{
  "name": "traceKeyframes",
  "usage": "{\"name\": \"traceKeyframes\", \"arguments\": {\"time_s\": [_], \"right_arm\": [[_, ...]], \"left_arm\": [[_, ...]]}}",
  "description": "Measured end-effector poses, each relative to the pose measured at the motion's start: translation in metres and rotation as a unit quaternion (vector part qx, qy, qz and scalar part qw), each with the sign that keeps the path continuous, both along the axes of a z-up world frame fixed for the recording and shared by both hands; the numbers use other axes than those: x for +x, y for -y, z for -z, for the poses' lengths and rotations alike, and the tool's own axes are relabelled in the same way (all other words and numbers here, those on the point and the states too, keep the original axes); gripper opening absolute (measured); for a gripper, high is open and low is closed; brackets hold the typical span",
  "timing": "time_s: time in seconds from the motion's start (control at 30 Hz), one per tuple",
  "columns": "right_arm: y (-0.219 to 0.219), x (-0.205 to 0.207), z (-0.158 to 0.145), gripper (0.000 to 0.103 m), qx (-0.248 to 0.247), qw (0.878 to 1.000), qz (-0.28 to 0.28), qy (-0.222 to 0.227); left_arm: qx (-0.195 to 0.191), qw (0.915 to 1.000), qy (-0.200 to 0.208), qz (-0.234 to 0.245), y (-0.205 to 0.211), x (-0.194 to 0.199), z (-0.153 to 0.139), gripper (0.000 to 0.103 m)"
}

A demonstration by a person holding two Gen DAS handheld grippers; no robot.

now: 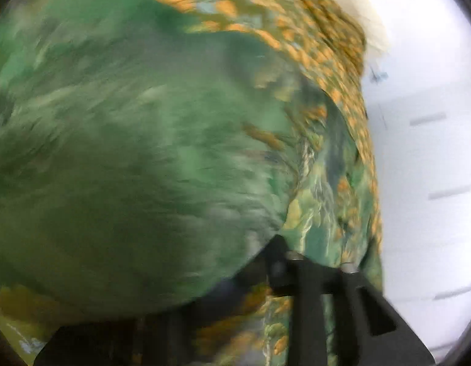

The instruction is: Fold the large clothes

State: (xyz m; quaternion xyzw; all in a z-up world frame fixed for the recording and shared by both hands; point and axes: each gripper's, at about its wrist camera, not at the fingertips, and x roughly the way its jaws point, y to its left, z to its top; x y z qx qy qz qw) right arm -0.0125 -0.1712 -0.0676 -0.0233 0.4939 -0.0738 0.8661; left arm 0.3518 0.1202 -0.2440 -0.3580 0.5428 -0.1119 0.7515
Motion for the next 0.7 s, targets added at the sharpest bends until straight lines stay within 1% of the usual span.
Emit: {"name": "traceKeyframes", "arguments": {"time_s": [0.03,0.07,0.13,0.27,0.43,0.47,0.53,0.6,0.63,0.67,0.7], "right_arm": [[0.002,0.001,0.002,0.103,0.002,1.0,0.003,-0.001],[0.004,0.003,0.003,0.103,0.003,1.0,0.005,-0.003],[0.005,0.006,0.006,0.103,0.006,1.0,0.006,-0.005],[0.004,0.011,0.004,0.103,0.001,1.0,-0.004,-0.001],[0.013,0.012,0.001,0.103,-0.001,1.0,0.001,0.01],[0.017,0.013,0.001,0.103,-0.004,1.0,0.003,0.011],[0.023,0.016,0.001,0.103,-0.012,1.0,-0.001,0.021],[0.026,0.024,0.002,0.103,-0.033,0.998,-0.018,0.043],[0.027,0.033,0.005,0.103,-0.051,0.997,-0.03,0.053],[0.026,0.045,0.011,0.103,-0.065,0.995,-0.05,0.057],[0.023,0.057,0.018,0.103,-0.065,0.994,-0.073,0.057]], "left_arm": [[0.023,0.9997,0.008,0.006,0.004,0.0,-0.003,0.016],[0.061,0.9978,0.018,0.018,0.014,-0.001,-0.008,0.014],[0.095,0.9948,0.029,0.02,0.024,-0.003,-0.017,0.013],[0.102,0.9943,0.029,0.01,0.023,-0.001,-0.023,0.012],[0.116,0.9929,0.028,0.002,-0.009,-0.016,-0.026,0.013],[0.118,0.9926,0.028,-0.001,-0.024,-0.019,-0.027,0.013],[0.133,0.9907,0.03,-0.001,-0.037,-0.018,-0.029,0.013],[0.14,0.9896,0.033,0.005,-0.044,-0.016,-0.03,0.013],[0.139,0.9898,0.032,0.009,-0.044,-0.012,-0.029,0.013],[0.143,0.9891,0.032,0.012,-0.044,-0.011,-0.03,0.013],[0.155,0.9873,0.033,0.016,-0.042,-0.009,-0.03,0.013]]}}
